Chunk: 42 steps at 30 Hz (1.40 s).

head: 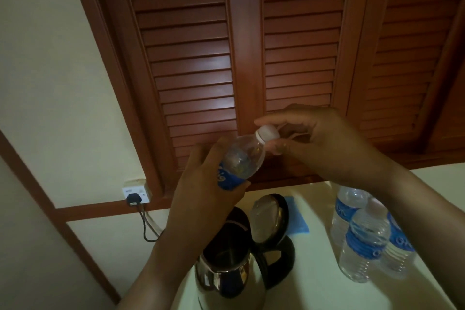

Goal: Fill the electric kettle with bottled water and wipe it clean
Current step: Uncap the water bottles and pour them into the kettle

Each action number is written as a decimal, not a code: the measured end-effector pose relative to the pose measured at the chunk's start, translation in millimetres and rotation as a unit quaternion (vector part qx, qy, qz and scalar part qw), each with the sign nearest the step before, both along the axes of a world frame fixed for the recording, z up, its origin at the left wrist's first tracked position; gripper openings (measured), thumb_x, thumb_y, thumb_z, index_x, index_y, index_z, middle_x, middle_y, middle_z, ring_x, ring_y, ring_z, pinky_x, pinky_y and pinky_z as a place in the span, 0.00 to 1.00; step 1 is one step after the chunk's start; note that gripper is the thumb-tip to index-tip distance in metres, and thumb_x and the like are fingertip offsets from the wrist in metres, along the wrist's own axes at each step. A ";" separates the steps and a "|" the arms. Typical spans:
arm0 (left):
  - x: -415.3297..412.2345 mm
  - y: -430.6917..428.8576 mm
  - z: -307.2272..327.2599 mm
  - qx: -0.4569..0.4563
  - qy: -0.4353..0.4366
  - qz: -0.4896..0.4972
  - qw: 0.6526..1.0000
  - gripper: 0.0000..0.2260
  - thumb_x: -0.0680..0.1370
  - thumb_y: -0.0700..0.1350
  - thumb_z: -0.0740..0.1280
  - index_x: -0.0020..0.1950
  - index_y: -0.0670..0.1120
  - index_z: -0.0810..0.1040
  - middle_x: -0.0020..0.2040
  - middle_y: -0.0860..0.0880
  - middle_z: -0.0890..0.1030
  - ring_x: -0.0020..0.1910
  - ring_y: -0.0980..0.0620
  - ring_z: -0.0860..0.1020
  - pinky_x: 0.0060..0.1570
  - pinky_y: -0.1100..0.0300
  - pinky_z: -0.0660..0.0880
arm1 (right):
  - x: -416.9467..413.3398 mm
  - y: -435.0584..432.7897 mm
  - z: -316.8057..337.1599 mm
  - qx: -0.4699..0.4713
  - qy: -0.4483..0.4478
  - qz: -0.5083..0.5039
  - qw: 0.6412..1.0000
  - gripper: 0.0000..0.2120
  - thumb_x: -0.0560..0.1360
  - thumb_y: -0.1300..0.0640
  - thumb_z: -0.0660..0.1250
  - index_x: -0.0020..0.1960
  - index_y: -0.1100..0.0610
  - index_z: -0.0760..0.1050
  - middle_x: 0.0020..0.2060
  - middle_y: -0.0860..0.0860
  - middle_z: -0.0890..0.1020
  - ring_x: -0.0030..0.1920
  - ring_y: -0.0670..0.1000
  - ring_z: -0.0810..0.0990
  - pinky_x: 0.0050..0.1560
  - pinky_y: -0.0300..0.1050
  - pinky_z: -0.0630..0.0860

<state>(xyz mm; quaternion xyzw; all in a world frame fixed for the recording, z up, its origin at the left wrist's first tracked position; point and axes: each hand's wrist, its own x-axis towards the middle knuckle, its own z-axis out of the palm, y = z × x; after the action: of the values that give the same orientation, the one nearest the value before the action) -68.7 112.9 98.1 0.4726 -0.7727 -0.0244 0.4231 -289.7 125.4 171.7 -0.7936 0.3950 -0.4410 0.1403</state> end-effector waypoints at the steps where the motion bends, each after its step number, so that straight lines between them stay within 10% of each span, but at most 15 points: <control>1: -4.3 0.9 3.2 -0.002 0.011 -0.009 1.000 0.36 0.67 0.55 0.79 0.71 0.62 0.65 0.61 0.62 0.67 0.54 0.68 0.70 0.44 0.79 0.70 | -2.4 2.8 3.5 -0.004 -0.004 -0.001 1.000 0.18 0.73 0.50 0.73 0.63 0.48 0.81 0.51 0.41 0.85 0.53 0.43 0.83 0.55 0.44 0.81; 18: -160.4 47.1 57.3 0.030 0.122 -0.247 0.961 0.27 0.68 0.51 0.80 0.63 0.60 0.74 0.53 0.60 0.81 0.52 0.64 0.80 0.49 0.68 0.78 | -116.8 116.1 71.2 -0.128 0.122 -0.198 0.964 0.19 0.75 0.49 0.69 0.65 0.46 0.79 0.51 0.41 0.82 0.54 0.43 0.82 0.52 0.45 0.81; 26: -245.9 98.2 -46.6 0.272 0.187 -0.329 0.885 0.25 0.68 0.38 0.80 0.55 0.60 0.75 0.50 0.64 0.83 0.49 0.65 0.81 0.47 0.69 0.77 | -175.6 148.7 10.8 0.052 0.233 -0.198 0.951 0.14 0.73 0.46 0.70 0.58 0.41 0.82 0.48 0.36 0.81 0.49 0.37 0.81 0.47 0.37 0.80; 33: -274.4 95.8 -131.2 0.300 0.158 -0.273 0.900 0.34 0.66 0.46 0.81 0.56 0.79 0.69 0.55 0.73 0.78 0.56 0.67 0.78 0.60 0.59 0.77 | -205.1 128.9 -77.5 0.157 0.233 -0.213 0.936 0.14 0.75 0.48 0.73 0.60 0.45 0.82 0.53 0.39 0.83 0.50 0.40 0.81 0.49 0.38 0.79; 37: -278.6 85.7 -157.9 0.291 0.127 -0.227 0.921 0.29 0.64 0.52 0.81 0.57 0.72 0.72 0.53 0.75 0.78 0.55 0.72 0.75 0.57 0.75 0.70 | -207.2 115.5 -101.9 0.167 0.202 -0.216 0.941 0.14 0.75 0.50 0.74 0.60 0.47 0.83 0.53 0.41 0.83 0.49 0.41 0.81 0.49 0.34 0.78; 42: -277.2 82.5 -161.4 0.322 0.123 -0.217 0.913 0.32 0.65 0.55 0.80 0.65 0.61 0.71 0.60 0.65 0.79 0.59 0.64 0.76 0.65 0.63 0.73 | -208.4 113.2 -103.9 0.177 0.204 -0.222 0.937 0.14 0.75 0.49 0.73 0.60 0.45 0.81 0.52 0.39 0.81 0.50 0.41 0.81 0.50 0.36 0.78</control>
<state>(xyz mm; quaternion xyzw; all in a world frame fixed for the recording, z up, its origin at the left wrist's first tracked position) -345.8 195.3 -63.3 0.3972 -0.7482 -0.4211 0.3242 -498.2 238.5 67.8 -0.7213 0.6527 -0.2124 0.0933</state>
